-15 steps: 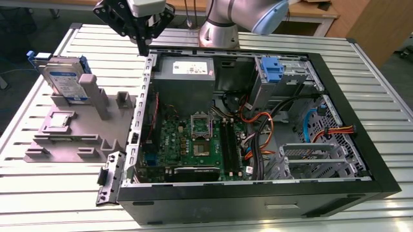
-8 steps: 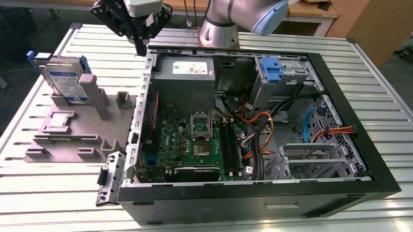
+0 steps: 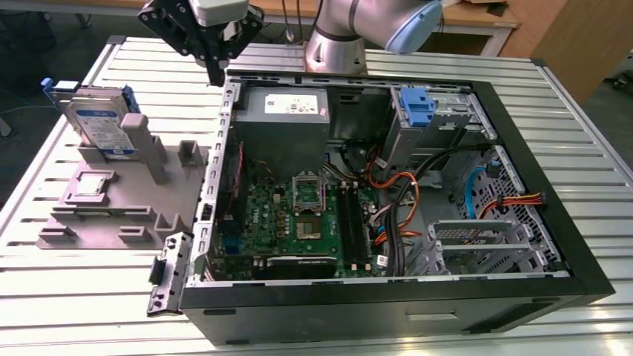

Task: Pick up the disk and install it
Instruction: 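Reach for the disk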

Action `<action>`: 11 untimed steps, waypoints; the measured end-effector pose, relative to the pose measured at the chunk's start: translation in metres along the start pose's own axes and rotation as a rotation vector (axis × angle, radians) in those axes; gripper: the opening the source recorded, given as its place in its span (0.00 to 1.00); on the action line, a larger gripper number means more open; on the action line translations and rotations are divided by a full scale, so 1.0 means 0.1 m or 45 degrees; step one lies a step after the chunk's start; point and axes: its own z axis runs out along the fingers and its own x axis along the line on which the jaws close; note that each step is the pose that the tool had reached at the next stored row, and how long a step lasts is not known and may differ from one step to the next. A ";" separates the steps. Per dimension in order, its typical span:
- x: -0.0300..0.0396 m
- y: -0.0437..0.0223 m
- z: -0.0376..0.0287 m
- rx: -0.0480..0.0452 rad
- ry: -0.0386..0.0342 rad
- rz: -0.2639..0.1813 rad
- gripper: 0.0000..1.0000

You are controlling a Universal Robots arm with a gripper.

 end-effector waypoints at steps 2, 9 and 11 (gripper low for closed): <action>0.006 0.000 0.000 0.000 0.0001 0.000 0.10; 0.036 -0.003 -0.001 0.000 0.0000 0.000 0.10; 0.048 -0.004 -0.001 0.000 0.0001 0.000 0.10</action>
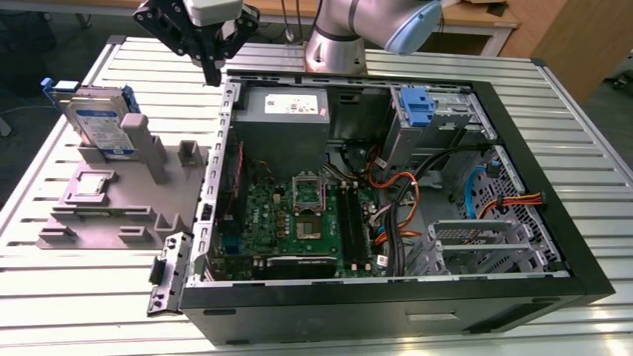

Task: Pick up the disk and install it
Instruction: 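Reach for the disk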

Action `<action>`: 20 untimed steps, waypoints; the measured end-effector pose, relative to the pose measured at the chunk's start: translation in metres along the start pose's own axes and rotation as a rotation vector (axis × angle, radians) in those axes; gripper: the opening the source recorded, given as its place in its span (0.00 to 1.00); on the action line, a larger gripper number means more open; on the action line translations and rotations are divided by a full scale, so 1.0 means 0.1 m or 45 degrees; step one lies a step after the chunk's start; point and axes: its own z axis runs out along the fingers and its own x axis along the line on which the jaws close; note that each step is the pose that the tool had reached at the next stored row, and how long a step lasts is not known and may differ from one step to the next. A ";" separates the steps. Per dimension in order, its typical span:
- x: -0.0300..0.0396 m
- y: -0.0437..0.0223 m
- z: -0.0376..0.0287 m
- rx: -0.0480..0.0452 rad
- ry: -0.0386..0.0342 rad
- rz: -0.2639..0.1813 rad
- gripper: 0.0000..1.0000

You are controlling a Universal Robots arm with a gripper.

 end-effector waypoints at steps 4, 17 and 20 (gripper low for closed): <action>0.022 -0.002 0.000 0.000 0.0000 0.000 0.10; 0.078 -0.006 0.002 0.000 0.0003 0.000 0.10; 0.090 -0.007 0.002 0.000 0.0004 0.000 0.10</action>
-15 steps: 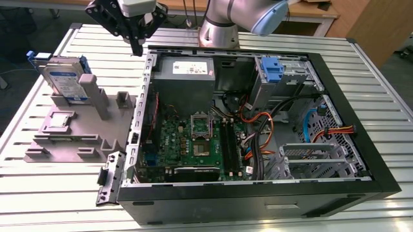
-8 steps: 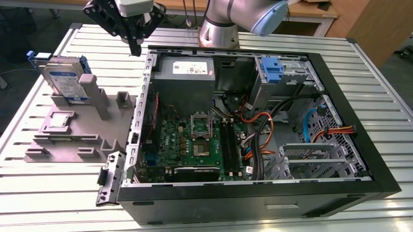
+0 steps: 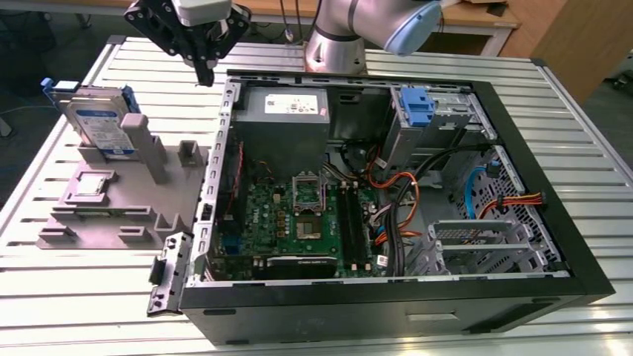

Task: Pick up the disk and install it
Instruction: 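Reach for the disk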

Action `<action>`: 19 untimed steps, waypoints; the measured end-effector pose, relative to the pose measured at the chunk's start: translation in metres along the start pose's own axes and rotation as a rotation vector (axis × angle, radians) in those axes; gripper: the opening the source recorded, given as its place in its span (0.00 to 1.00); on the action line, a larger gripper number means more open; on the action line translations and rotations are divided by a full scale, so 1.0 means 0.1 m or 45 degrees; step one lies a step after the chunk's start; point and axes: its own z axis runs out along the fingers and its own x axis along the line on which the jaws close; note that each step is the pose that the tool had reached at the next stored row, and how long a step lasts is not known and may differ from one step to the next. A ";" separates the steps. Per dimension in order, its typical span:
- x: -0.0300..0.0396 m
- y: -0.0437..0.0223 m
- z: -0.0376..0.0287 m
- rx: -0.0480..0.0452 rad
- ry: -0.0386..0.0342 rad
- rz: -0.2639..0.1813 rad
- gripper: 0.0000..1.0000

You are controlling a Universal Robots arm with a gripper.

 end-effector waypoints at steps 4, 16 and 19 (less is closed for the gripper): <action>0.015 -0.001 0.001 0.000 0.0003 0.000 0.10; 0.066 -0.005 0.003 0.000 0.0008 0.000 0.10; 0.079 -0.006 0.003 0.000 0.0009 0.000 0.10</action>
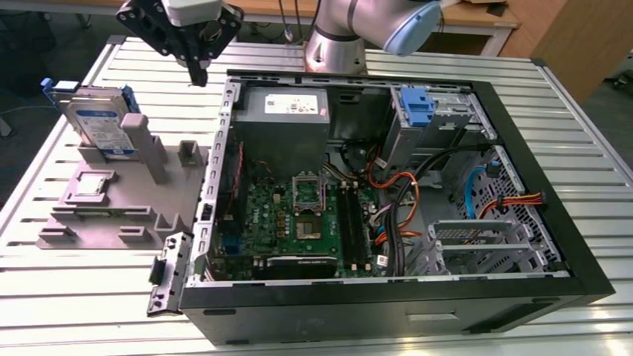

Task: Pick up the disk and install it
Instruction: 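Reach for the disk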

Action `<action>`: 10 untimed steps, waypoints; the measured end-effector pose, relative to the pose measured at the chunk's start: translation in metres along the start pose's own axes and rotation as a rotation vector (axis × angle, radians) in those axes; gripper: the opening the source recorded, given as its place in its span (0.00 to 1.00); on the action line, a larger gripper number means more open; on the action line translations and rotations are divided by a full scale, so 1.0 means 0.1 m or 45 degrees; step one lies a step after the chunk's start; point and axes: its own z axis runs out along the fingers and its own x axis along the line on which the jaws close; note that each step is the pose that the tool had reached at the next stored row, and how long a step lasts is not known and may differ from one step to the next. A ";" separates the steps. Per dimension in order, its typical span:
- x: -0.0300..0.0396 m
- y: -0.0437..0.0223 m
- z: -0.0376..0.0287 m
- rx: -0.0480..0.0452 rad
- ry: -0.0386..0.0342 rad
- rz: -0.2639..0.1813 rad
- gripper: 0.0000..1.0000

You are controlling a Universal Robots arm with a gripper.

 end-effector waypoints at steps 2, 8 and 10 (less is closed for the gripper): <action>0.009 -0.001 0.000 0.000 0.0001 0.000 0.10; 0.047 -0.004 0.000 0.000 0.0002 0.000 0.10; 0.067 -0.005 0.000 0.000 0.0002 0.000 0.10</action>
